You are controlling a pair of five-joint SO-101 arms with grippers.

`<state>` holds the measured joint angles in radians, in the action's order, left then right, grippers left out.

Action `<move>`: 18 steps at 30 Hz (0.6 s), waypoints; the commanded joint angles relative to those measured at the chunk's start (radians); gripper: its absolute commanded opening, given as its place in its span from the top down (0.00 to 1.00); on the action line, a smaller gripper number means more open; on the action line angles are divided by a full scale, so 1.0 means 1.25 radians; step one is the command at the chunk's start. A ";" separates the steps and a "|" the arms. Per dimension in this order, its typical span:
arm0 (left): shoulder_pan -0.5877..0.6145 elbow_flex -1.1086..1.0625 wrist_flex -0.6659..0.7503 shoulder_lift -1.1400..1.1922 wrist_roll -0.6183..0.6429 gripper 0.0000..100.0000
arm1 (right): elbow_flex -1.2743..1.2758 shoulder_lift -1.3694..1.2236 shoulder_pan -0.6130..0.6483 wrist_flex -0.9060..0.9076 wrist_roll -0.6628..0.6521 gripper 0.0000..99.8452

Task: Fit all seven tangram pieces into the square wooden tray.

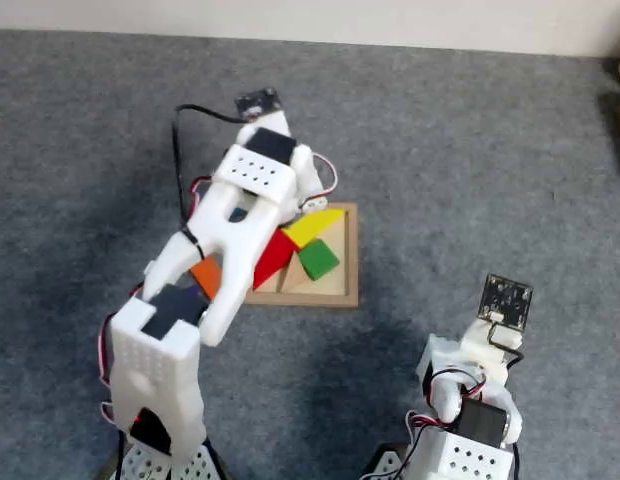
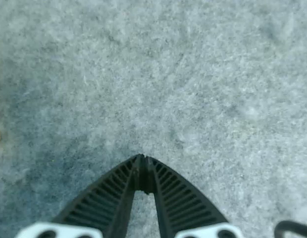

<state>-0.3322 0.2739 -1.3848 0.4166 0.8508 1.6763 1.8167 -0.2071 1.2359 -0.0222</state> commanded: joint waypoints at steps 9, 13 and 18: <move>-0.109 0.003 0.014 0.004 -0.068 0.99 | 0.093 0.006 -0.012 -0.014 -0.010 0.99; -0.089 0.002 0.014 0.008 -0.068 0.99 | 0.093 0.006 -0.012 -0.014 -0.010 0.99; -0.085 0.010 0.014 0.085 -0.069 0.99 | 0.093 0.006 -0.012 -0.014 -0.010 0.99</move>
<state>-0.4442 0.2739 -1.3786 0.5071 0.7741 1.6763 1.8167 -0.2071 1.2359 -0.0222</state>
